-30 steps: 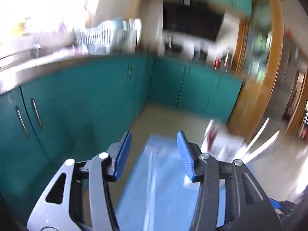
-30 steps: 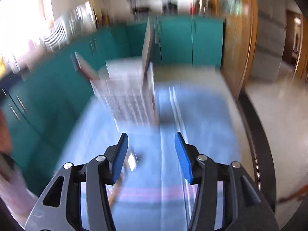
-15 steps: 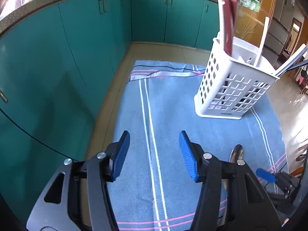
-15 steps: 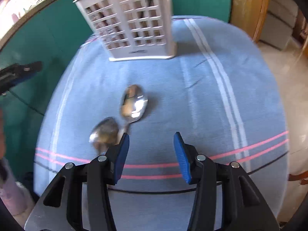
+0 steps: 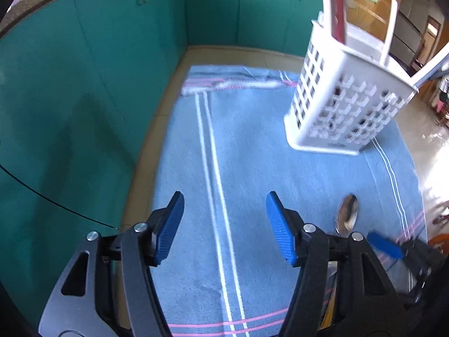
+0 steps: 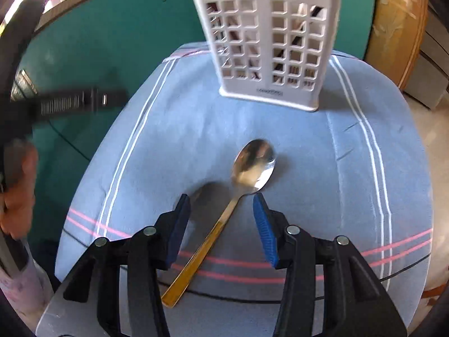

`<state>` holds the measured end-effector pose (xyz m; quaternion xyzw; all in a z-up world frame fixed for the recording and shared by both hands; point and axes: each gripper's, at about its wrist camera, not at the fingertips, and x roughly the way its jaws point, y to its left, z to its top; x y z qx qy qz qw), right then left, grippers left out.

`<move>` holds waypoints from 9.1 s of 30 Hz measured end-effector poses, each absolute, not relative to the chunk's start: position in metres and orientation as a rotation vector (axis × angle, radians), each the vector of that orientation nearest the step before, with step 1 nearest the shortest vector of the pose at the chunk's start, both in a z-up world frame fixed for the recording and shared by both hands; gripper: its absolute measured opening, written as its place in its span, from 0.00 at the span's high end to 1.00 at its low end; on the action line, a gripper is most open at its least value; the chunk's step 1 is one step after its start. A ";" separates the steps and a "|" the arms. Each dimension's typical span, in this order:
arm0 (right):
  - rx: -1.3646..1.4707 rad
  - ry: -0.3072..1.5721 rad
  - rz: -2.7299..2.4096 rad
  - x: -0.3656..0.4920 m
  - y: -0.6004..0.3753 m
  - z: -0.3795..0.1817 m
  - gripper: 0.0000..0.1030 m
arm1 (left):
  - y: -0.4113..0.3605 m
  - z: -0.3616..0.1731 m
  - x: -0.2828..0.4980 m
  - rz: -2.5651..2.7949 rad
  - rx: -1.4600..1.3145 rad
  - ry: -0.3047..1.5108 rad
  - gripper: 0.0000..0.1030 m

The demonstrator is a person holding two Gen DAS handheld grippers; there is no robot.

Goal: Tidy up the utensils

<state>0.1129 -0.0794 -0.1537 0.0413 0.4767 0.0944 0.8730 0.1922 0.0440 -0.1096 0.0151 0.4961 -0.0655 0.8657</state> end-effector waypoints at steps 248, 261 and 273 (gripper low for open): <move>0.048 0.373 -0.123 -0.044 -0.162 -0.037 0.03 | -0.024 0.003 -0.031 0.007 0.173 0.292 0.04; 0.046 0.381 -0.121 -0.041 -0.163 -0.040 0.03 | -0.024 0.001 -0.027 0.003 0.174 0.298 0.04; 0.046 0.381 -0.122 -0.041 -0.162 -0.040 0.03 | -0.026 0.001 -0.026 0.002 0.175 0.301 0.04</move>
